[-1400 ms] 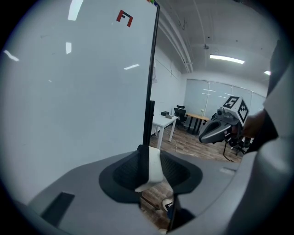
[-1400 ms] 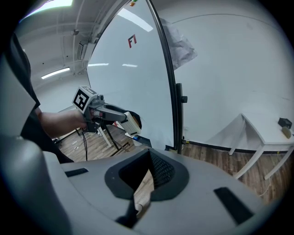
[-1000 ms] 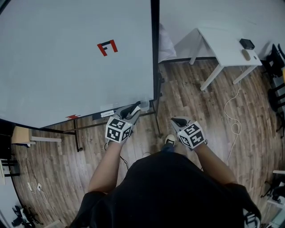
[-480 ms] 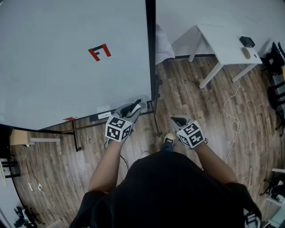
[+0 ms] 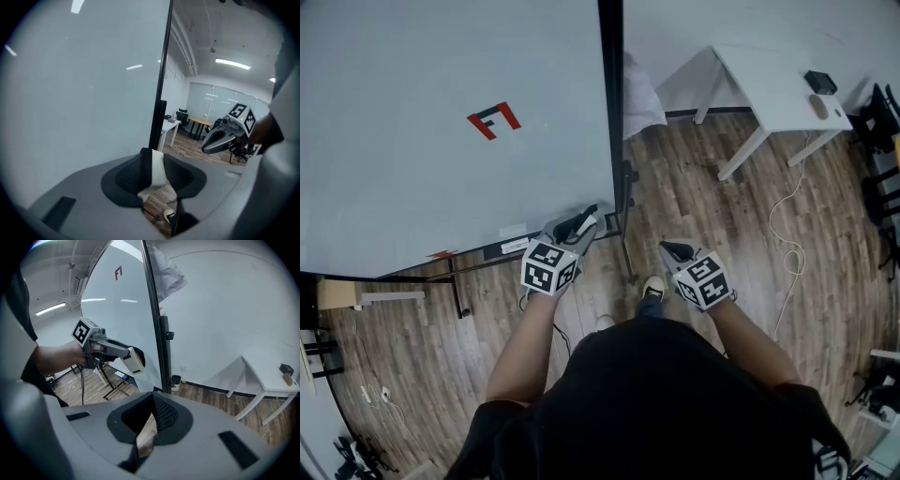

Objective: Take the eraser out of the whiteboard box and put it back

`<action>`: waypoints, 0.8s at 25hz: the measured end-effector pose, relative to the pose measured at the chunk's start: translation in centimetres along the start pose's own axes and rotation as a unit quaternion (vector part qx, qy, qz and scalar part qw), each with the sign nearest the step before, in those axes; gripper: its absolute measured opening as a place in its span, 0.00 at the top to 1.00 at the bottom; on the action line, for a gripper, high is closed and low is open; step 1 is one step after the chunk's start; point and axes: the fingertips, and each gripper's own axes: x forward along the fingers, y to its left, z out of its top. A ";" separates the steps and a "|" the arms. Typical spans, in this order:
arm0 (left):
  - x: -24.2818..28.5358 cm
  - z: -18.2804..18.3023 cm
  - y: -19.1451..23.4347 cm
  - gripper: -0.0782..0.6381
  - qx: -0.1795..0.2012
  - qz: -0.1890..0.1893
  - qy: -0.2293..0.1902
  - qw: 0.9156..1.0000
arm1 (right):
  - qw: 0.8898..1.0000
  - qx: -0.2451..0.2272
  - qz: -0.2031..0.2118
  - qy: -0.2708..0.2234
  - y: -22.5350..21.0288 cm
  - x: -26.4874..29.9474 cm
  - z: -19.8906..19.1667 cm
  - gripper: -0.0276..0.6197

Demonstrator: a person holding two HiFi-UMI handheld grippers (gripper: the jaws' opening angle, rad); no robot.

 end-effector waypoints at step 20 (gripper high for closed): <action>3.1 -2.8 1.3 0.68 -0.021 -0.013 0.029 0.999 | 1.000 0.021 0.001 0.011 -1.7 1.3 -0.4 0.97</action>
